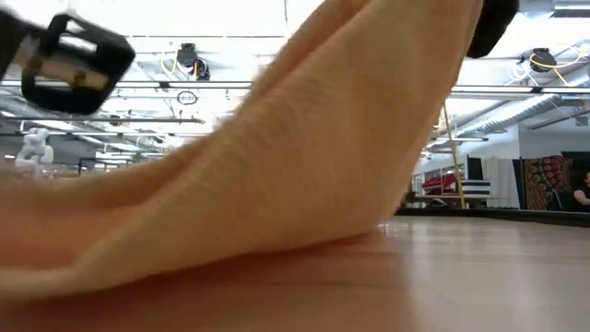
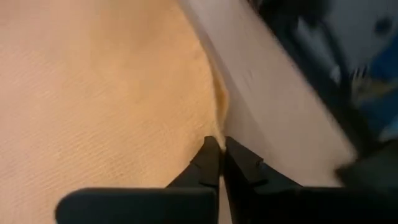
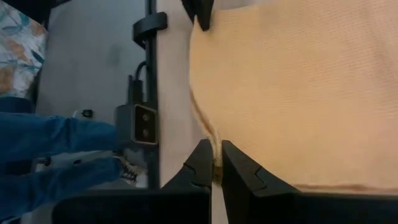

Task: Roll towel
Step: Roll the yellow towel

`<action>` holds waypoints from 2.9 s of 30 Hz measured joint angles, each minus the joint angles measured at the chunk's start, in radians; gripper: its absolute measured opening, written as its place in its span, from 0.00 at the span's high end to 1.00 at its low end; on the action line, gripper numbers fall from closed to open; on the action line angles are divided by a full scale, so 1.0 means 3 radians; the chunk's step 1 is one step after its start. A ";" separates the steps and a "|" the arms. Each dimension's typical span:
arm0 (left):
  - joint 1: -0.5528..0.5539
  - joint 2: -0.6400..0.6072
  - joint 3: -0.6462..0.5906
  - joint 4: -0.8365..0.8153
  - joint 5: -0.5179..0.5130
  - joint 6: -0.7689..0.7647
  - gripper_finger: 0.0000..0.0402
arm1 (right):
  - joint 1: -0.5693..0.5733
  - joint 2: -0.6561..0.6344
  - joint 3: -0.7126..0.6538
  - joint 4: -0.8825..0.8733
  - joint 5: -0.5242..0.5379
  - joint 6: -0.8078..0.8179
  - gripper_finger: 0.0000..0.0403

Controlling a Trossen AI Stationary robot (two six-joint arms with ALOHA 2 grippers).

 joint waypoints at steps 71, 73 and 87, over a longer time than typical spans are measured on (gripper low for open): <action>0.0595 -0.0386 -0.0366 0.0765 0.1968 -0.2436 0.97 | -0.0140 0.0081 -0.0004 -0.0253 -0.1317 0.0295 0.99; 0.0770 -0.0567 -0.0366 0.0464 0.2025 -0.2237 0.97 | -0.0255 -0.0040 -0.0004 -0.0580 -0.1311 0.0112 0.99; 0.2699 -0.2957 -0.0225 -0.0660 0.0712 0.0271 0.97 | -0.1729 -0.1590 -0.0004 -0.0925 0.0453 -0.0856 0.99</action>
